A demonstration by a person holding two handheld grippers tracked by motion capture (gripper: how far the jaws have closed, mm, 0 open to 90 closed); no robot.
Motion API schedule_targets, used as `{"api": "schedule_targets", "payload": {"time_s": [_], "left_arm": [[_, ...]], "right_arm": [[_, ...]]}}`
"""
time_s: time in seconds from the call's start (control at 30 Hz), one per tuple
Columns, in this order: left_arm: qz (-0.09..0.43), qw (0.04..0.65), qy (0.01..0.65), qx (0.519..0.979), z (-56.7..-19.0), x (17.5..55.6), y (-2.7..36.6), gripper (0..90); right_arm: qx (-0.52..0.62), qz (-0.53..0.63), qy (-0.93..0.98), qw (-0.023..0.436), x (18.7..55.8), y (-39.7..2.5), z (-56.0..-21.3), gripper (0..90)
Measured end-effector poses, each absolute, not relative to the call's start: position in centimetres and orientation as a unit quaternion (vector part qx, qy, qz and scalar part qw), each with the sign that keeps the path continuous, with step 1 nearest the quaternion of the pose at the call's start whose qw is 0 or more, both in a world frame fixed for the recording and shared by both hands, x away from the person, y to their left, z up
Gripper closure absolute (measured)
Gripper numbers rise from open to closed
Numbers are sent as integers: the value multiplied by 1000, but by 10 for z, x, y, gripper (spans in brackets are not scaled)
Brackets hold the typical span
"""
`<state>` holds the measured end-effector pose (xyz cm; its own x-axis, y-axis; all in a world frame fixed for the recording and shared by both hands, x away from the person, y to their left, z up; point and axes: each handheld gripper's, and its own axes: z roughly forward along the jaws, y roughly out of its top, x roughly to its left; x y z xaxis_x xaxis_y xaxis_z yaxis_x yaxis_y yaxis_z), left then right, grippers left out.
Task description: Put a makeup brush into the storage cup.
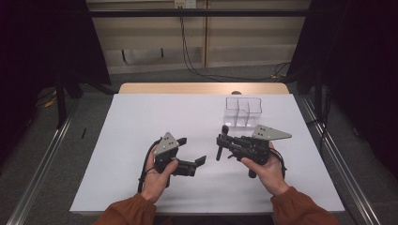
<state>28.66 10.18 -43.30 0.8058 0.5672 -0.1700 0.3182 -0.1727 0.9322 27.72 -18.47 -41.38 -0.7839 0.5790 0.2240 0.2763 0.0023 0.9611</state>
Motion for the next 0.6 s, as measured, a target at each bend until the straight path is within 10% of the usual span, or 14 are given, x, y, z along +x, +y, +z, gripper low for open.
{"api": "schedule_targets", "payload": {"time_s": [0.6], "left_arm": [[144,579,313,739,-431,287,152,20]], "right_arm": [[317,635,692,130,274,-201,-414,797]]}}
